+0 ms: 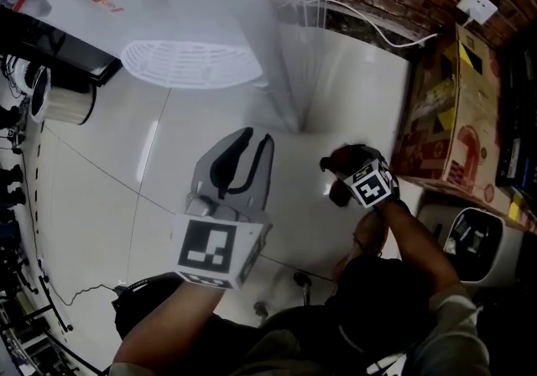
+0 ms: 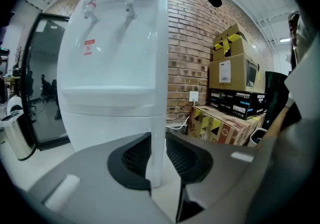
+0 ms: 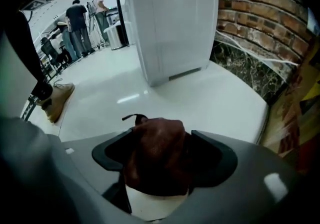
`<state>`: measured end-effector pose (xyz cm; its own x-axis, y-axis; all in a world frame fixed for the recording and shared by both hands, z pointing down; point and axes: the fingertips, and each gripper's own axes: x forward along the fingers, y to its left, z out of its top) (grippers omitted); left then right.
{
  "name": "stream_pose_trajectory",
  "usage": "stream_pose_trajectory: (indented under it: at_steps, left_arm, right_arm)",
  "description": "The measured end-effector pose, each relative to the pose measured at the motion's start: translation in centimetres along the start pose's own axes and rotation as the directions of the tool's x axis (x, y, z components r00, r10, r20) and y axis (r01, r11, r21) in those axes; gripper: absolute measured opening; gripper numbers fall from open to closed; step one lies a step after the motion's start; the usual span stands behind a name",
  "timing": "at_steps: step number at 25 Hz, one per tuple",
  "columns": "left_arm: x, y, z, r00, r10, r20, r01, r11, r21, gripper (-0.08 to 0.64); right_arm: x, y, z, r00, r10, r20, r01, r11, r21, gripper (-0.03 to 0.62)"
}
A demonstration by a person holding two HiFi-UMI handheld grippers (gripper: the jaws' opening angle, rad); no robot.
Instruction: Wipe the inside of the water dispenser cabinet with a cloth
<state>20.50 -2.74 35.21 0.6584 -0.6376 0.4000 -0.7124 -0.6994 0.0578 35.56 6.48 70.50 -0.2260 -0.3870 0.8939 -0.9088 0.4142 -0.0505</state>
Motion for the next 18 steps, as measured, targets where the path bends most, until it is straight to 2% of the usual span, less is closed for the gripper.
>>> stream_pose_trajectory:
  at_steps: [5, 8, 9, 10, 11, 14, 18]
  left_arm:
    - [-1.3, 0.9, 0.0, 0.999, 0.033, 0.009, -0.033, 0.999, -0.022, 0.071]
    - [-1.5, 0.9, 0.0, 0.999, 0.034, 0.008, -0.033, 0.999, -0.018, 0.071]
    - [-1.4, 0.9, 0.0, 0.999, 0.032, 0.006, -0.032, 0.999, -0.013, 0.071]
    - [-1.4, 0.9, 0.1, 1.0, 0.031, 0.006, -0.031, 0.999, -0.009, 0.071]
    - [-1.3, 1.0, 0.2, 0.999, 0.031, 0.008, -0.031, 0.999, -0.004, 0.077]
    - [-1.2, 1.2, 0.8, 0.999, 0.033, 0.031, -0.034, 0.999, 0.018, 0.091]
    - [-1.3, 1.6, 1.6, 0.998, 0.032, 0.062, -0.035, 0.999, 0.037, 0.123]
  right_arm:
    - [2.6, 0.1, -2.3, 0.995, 0.022, -0.098, -0.023, 1.0, -0.018, 0.382]
    - [3.4, 0.4, -2.9, 0.992, 0.036, -0.119, -0.039, 0.999, -0.026, 0.299]
    - [3.3, 0.7, -3.2, 0.99, 0.044, -0.133, -0.047, 0.999, -0.018, 0.257]
    - [3.1, 1.1, -3.2, 0.988, 0.052, -0.146, -0.055, 0.998, -0.012, 0.179]
    - [2.8, 1.4, -3.0, 0.987, 0.056, -0.15, -0.059, 0.998, -0.011, 0.141]
    - [0.7, 1.9, -1.2, 0.993, 0.06, -0.101, -0.06, 0.998, 0.004, 0.107]
    - [-5.1, 0.8, 5.1, 0.995, 0.0, 0.096, -0.002, 1.0, 0.02, 0.103]
